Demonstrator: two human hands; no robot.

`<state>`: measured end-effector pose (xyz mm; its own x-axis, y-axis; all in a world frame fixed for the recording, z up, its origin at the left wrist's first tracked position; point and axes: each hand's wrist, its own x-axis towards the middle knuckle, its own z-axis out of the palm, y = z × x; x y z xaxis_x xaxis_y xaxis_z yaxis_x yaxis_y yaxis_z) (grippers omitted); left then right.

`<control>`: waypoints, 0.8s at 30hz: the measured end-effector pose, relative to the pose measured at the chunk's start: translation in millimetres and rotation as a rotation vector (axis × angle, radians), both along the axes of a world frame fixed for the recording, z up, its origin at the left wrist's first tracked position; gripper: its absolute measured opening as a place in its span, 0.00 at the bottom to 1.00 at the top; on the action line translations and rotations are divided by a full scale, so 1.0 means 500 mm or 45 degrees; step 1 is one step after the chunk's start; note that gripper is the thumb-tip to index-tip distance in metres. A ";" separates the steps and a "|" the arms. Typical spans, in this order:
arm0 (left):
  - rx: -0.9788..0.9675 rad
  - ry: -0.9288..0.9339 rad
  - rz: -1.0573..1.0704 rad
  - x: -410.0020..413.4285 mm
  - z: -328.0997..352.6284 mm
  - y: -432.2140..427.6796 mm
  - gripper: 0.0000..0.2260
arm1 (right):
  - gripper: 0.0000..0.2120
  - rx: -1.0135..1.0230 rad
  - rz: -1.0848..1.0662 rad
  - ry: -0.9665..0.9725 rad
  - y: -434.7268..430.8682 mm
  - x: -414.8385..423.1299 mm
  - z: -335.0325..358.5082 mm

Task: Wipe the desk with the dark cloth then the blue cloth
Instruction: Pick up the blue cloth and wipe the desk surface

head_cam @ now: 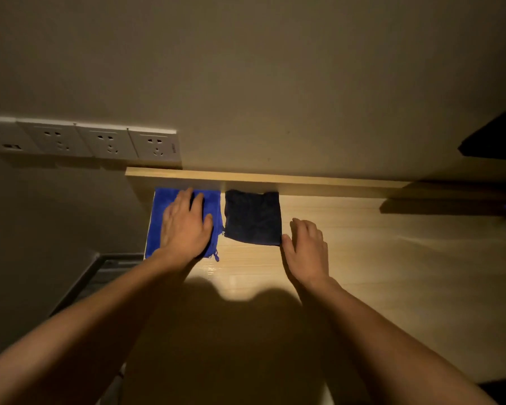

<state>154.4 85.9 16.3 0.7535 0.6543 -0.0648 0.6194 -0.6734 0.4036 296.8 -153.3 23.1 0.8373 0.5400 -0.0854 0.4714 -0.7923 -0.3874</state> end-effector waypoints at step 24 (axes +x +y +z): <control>0.215 0.402 -0.220 -0.062 -0.070 0.014 0.40 | 0.38 -0.441 0.158 -0.146 -0.152 -0.096 -0.081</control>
<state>123.4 93.0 -18.6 0.8136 0.5408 -0.2137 0.5671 -0.8191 0.0861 248.7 -229.2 -17.5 0.7821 0.5933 -0.1902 0.5967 -0.8012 -0.0458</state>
